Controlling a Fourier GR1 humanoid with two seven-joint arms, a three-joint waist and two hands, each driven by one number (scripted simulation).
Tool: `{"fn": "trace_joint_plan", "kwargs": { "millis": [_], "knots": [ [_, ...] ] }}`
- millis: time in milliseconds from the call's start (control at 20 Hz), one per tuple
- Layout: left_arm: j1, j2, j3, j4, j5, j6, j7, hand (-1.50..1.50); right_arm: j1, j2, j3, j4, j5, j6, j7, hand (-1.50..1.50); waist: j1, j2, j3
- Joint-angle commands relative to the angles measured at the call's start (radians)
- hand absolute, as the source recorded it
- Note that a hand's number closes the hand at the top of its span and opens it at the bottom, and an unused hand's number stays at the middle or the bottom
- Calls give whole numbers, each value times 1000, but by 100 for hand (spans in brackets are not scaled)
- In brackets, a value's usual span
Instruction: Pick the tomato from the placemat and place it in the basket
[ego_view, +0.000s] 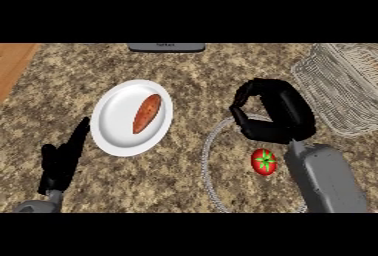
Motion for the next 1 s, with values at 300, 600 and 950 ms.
{"fn": "trace_joint_plan", "kwargs": {
  "millis": [300, 600, 950],
  "knots": [
    [96, -31, -9, 21, 46, 8, 173, 0, 19, 22, 255, -76, 485, -282, 217, -150, -27, -9, -17],
    [135, -29, -3, -14, 51, 15, 190, 0, -98, -248, 207, -197, 661, -140, 497, -150, -57, -21, -18],
    [155, -36, 3, -19, 52, 6, 179, 0, -232, -444, 140, -356, 523, 227, 748, -150, -53, -12, -17]
  ]
}}
